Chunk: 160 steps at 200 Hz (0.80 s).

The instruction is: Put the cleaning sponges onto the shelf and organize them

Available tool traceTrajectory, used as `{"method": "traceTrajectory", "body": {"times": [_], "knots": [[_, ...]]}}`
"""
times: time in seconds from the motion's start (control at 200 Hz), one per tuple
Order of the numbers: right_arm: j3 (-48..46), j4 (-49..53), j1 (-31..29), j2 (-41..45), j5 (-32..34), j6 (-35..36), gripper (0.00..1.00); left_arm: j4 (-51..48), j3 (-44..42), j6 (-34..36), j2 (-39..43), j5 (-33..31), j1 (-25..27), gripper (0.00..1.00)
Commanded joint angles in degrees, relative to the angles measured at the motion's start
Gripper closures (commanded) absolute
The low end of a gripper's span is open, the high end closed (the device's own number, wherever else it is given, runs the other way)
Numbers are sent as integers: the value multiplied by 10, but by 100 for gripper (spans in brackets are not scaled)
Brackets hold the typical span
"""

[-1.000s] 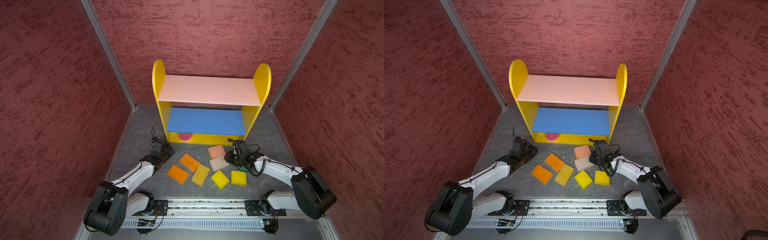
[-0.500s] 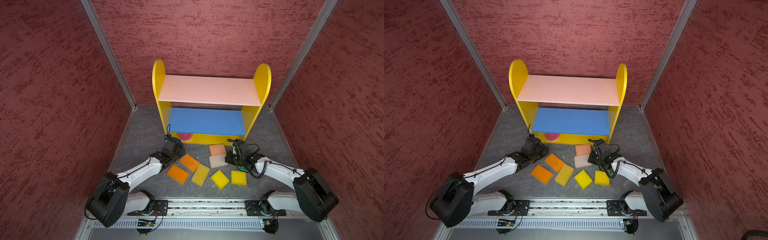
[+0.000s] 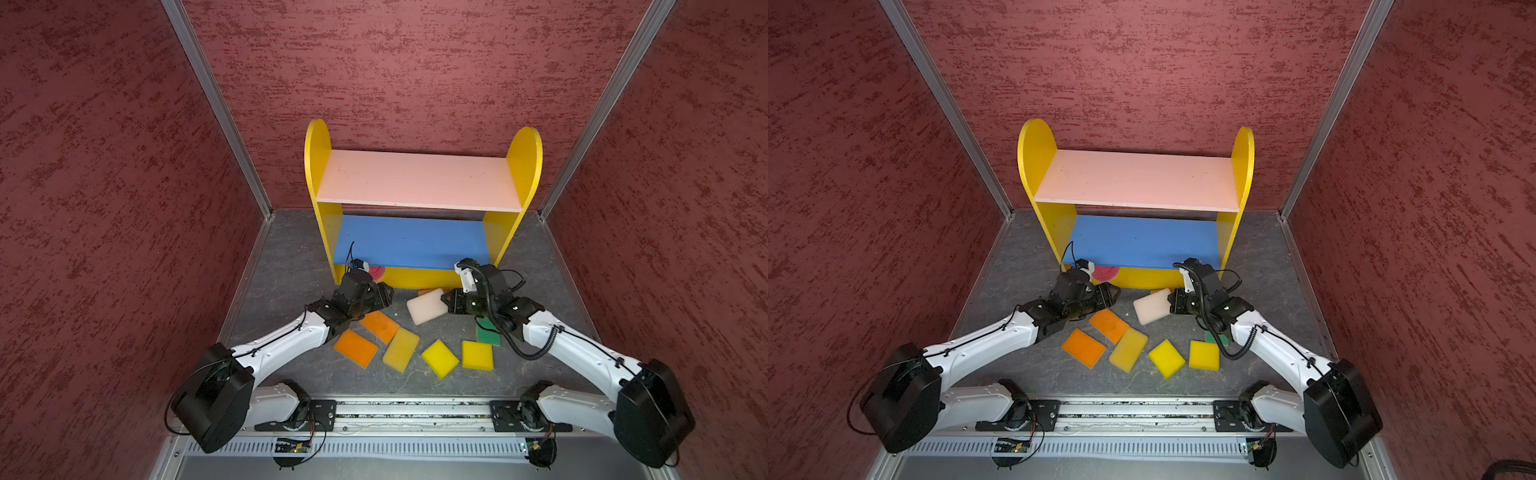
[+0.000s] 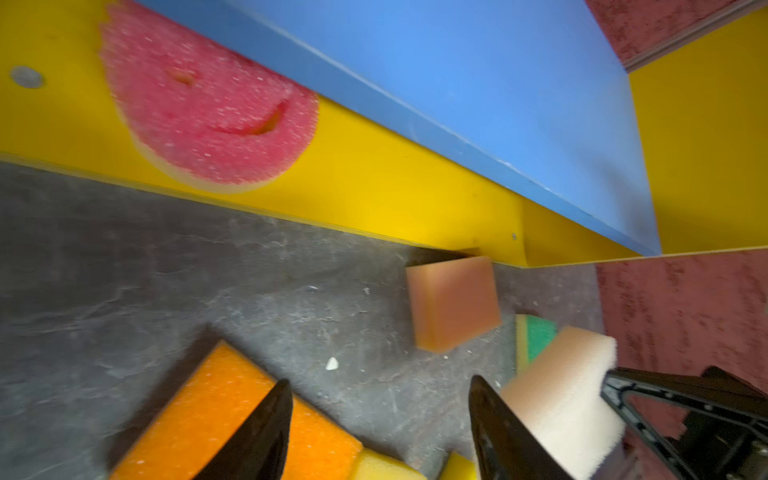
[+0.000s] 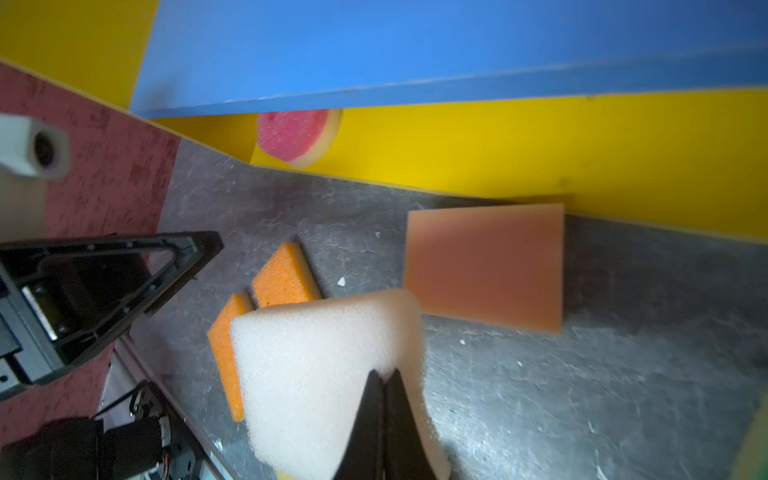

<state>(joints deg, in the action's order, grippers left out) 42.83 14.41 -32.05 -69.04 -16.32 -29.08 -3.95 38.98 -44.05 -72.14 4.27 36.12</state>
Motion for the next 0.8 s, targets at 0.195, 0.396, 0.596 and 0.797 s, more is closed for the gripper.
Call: {"method": "traceTrajectory", "body": {"times": [0.195, 0.396, 0.596, 0.797], "knots": [[61, -14, -25, -49, -107, 65, 100, 100, -29, -8, -1, 181, -3, 24], [83, -19, -29, -71, -112, 68, 100, 134, -36, -22, -12, 226, -3, 32], [81, -46, -30, -85, -105, 49, 100, 150, -39, -34, -12, 230, -5, 68], [48, -107, -30, -74, -87, -17, 64, 177, -48, -64, -16, 220, -19, 85]]}}
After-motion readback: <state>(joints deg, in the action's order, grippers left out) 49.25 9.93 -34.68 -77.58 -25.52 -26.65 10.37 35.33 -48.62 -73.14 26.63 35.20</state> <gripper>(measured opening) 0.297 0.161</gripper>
